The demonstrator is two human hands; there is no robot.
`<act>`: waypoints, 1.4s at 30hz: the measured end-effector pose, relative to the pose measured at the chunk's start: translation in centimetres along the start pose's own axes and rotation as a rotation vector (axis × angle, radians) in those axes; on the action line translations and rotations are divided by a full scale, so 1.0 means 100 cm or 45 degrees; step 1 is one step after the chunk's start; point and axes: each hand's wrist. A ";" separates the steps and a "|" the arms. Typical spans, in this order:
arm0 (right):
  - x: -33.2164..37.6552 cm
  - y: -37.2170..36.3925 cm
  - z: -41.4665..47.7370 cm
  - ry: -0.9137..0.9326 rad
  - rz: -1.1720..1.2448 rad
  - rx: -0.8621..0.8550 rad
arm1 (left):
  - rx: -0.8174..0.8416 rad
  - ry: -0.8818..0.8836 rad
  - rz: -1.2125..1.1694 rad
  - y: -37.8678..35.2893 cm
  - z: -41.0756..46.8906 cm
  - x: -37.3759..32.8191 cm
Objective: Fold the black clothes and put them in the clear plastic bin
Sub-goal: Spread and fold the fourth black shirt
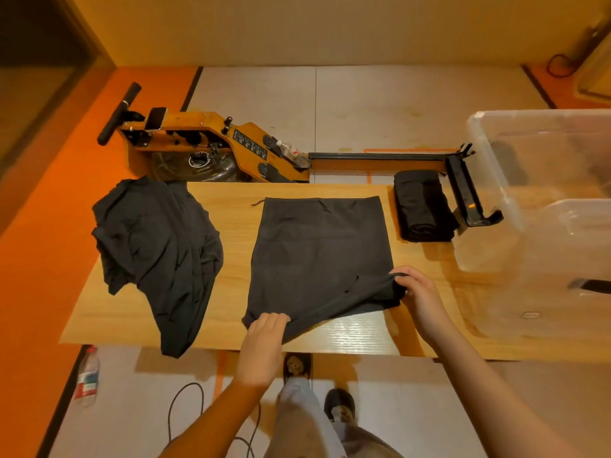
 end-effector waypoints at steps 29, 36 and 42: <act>-0.052 0.049 -0.086 0.228 -0.752 0.306 | -0.032 0.322 -0.584 0.043 -0.041 0.030; -0.020 0.034 -0.064 0.247 -0.661 0.366 | -0.071 0.384 -0.822 0.065 -0.012 0.030; 0.024 0.007 -0.019 0.262 -0.524 0.263 | -0.068 0.404 -0.942 0.085 0.038 0.042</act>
Point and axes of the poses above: each hand's wrist, its own z-axis towards the middle knuckle, its own y-axis out of the back of the hand, x = y × z, and after that the axes turned 5 degrees about z, right-handed
